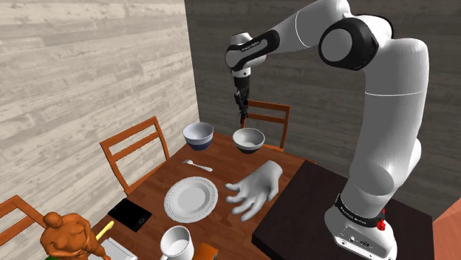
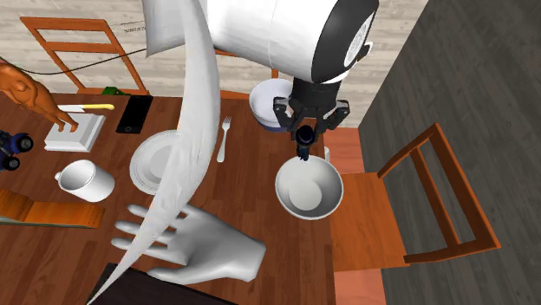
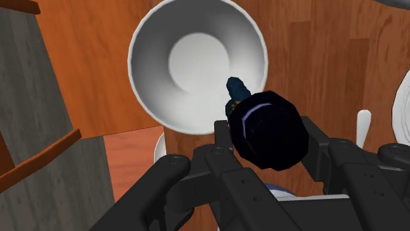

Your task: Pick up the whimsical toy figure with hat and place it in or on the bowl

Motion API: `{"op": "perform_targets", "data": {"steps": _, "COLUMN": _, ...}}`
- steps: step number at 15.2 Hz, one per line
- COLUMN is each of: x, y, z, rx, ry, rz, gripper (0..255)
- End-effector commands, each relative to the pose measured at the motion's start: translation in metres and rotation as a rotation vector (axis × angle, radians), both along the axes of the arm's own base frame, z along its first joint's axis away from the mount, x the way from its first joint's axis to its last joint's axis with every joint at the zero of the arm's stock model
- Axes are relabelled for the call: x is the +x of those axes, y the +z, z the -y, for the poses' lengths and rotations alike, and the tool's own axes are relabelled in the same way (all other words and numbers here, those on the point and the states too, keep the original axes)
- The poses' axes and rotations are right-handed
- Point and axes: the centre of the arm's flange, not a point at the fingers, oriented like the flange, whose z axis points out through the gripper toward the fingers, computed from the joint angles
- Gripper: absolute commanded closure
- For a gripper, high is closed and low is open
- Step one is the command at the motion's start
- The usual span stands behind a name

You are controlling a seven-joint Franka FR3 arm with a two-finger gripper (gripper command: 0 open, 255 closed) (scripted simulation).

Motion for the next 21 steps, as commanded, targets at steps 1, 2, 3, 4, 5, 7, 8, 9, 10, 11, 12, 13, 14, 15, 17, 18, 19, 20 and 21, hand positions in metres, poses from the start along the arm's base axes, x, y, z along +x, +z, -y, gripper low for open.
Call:
{"op": "perform_targets", "data": {"steps": 1, "x": -0.005, "y": 0.005, "z": 0.024, "rx": 0.0, "ry": 0.002, "rz": 0.0, "gripper": 255}}
{"op": "perform_targets", "data": {"steps": 2, "x": -0.01, "y": 0.008, "z": 0.043, "rx": 0.0, "ry": 0.002, "rz": 0.0, "gripper": 255}}
{"op": "perform_targets", "data": {"steps": 3, "x": -0.01, "y": 0.002, "z": 0.043, "rx": 0.0, "ry": 0.002, "rz": 0.0, "gripper": 255}}
{"op": "perform_targets", "data": {"steps": 4, "x": -0.01, "y": -0.003, "z": 0.043, "rx": 0.0, "ry": 0.002, "rz": 0.0, "gripper": 255}}
{"op": "perform_targets", "data": {"steps": 5, "x": -0.01, "y": -0.008, "z": 0.043, "rx": 0.0, "ry": 0.002, "rz": 0.0, "gripper": 255}}
{"op": "perform_targets", "data": {"steps": 7, "x": -0.01, "y": -0.019, "z": 0.043, "rx": 0.0, "ry": 0.002, "rz": 0.0, "gripper": 255}}
{"op": "perform_targets", "data": {"steps": 8, "x": -0.01, "y": -0.024, "z": 0.043, "rx": 0.0, "ry": 0.002, "rz": 0.0, "gripper": 255}}
{"op": "perform_targets", "data": {"steps": 9, "x": -0.01, "y": -0.029, "z": 0.043, "rx": 0.0, "ry": 0.002, "rz": 0.0, "gripper": 255}}
{"op": "perform_targets", "data": {"steps": 10, "x": -0.01, "y": -0.035, "z": 0.043, "rx": 0.0, "ry": 0.002, "rz": 0.0, "gripper": 255}}
{"op": "perform_targets", "data": {"steps": 11, "x": -0.01, "y": -0.04, "z": 0.043, "rx": 0.0, "ry": 0.002, "rz": 0.0, "gripper": 255}}
{"op": "perform_targets", "data": {"steps": 12, "x": -0.01, "y": -0.045, "z": 0.043, "rx": 0.0, "ry": 0.002, "rz": 0.0, "gripper": 255}}
{"op": "perform_targets", "data": {"steps": 13, "x": -0.01, "y": -0.05, "z": 0.043, "rx": 0.0, "ry": 0.002, "rz": 0.0, "gripper": 255}}
{"op": "perform_targets", "data": {"steps": 14, "x": -0.01, "y": -0.056, "z": 0.043, "rx": 0.0, "ry": 0.002, "rz": 0.0, "gripper": 255}}
{"op": "perform_targets", "data": {"steps": 15, "x": -0.01, "y": -0.061, "z": 0.043, "rx": 0.0, "ry": 0.002, "rz": 0.0, "gripper": 255}}
{"op": "perform_targets", "data": {"steps": 17, "x": -0.01, "y": -0.072, "z": 0.043, "rx": 0.0, "ry": 0.002, "rz": 0.0, "gripper": 255}}
{"op": "perform_targets", "data": {"steps": 18, "x": -0.01, "y": -0.077, "z": 0.043, "rx": 0.0, "ry": 0.002, "rz": 0.0, "gripper": 255}}
{"op": "perform_targets", "data": {"steps": 19, "x": -0.01, "y": -0.082, "z": 0.043, "rx": 0.0, "ry": 0.002, "rz": 0.0, "gripper": 255}}
{"op": "perform_targets", "data": {"steps": 20, "x": -0.01, "y": -0.087, "z": 0.043, "rx": 0.0, "ry": 0.002, "rz": 0.0, "gripper": 255}}
{"op": "perform_targets", "data": {"steps": 21, "x": -0.01, "y": -0.093, "z": 0.043, "rx": 0.0, "ry": 0.002, "rz": 0.0, "gripper": 255}}
